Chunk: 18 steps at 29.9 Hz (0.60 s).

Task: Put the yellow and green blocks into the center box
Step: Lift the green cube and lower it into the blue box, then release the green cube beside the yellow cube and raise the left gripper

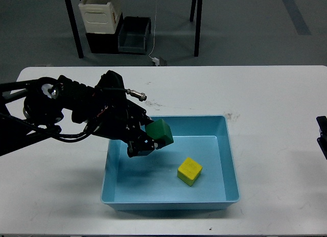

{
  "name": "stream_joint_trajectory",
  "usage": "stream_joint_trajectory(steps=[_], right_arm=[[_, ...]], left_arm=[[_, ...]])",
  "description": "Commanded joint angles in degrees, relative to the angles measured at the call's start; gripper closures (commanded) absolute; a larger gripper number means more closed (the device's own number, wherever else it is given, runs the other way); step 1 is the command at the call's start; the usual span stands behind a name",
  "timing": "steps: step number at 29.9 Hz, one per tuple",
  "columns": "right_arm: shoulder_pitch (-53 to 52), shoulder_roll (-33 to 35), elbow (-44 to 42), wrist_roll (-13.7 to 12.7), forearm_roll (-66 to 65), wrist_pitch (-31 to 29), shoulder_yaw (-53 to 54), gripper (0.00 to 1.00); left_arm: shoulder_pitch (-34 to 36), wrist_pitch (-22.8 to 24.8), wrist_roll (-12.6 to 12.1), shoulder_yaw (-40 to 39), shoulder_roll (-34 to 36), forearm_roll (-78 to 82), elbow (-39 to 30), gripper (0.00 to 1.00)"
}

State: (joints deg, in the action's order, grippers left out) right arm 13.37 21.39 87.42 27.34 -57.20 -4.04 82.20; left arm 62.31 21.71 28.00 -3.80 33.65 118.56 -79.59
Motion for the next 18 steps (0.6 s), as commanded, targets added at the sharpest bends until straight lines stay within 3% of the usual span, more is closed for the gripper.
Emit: stream_joint_trajectory(steps=[1,4,7,10,13,18], right_arm=[[-0.01,0.06,-0.06,0.0,-0.02,0.0,0.32,0.0],[-0.01,0.06,0.03,0.0,0.07,0.0,0.24,0.0],[-0.01,0.06,0.03,0.0,-0.02,0.0,0.06,0.0],[-0.1,0.06,0.03,0.0,0.07,-0.09,-0.29,0.0],[-0.1,0.06,0.12,0.0,0.07,-0.35,-0.55,0.0],[-0.62,-0.03,0.64,0.0,0.07,-0.35,-0.73,0.0]], left_arm=[[0.0,-0.09,0.0,5.46,-2.62,0.26,4.09,0.71],[-0.08,-0.18,0.0,7.14,-3.59,0.35,4.97,0.64],[-0.17,-0.36,0.0,7.32,-4.38,0.09,5.67,0.32],[-0.17,-0.45,0.0,7.06,-4.65,-0.26,6.11,0.12],[-0.17,-0.36,0.0,6.53,-4.73,-0.44,6.12,0.02],[0.18,-0.45,0.0,5.13,-5.09,-4.12,7.17,0.0]])
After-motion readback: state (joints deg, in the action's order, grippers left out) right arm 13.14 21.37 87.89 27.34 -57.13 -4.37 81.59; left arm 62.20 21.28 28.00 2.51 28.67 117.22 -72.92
